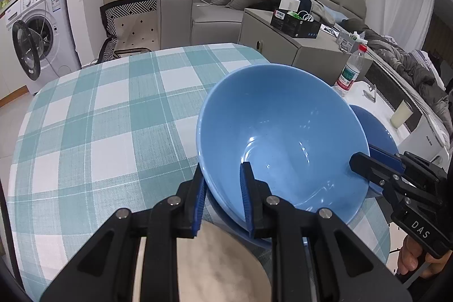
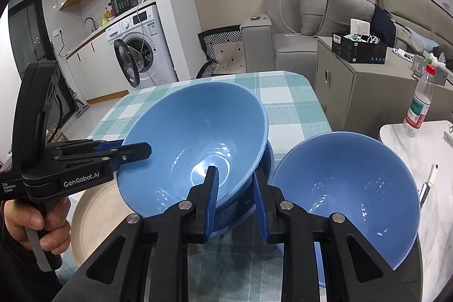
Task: Organize plates and bowls
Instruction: 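Lower the held blue bowl into the other blue bowl with both grippers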
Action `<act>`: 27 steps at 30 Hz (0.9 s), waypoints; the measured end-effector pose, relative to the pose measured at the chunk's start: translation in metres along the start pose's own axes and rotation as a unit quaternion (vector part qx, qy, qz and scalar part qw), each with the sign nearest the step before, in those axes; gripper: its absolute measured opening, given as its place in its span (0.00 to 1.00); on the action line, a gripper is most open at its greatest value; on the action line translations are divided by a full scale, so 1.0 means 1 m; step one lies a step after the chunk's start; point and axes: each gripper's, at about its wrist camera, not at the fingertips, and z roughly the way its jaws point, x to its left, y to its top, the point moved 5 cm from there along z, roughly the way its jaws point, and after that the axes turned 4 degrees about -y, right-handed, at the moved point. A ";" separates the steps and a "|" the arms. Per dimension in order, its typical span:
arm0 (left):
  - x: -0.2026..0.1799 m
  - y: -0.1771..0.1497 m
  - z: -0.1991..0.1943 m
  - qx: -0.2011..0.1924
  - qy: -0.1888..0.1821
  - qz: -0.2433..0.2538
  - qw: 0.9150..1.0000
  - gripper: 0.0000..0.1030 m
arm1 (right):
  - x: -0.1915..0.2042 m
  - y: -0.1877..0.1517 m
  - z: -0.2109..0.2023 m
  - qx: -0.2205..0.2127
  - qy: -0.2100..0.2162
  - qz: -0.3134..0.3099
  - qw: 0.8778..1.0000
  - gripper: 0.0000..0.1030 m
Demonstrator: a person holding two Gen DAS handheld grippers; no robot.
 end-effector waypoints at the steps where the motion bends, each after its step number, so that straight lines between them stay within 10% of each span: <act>1: 0.000 0.000 0.001 0.001 0.000 0.000 1.000 0.20 | -0.001 0.000 0.000 0.001 0.000 0.000 1.000 0.24; 27: 0.001 -0.010 0.007 0.017 0.012 0.014 1.000 0.31 | 0.000 -0.008 0.012 0.029 0.010 -0.013 0.999 0.37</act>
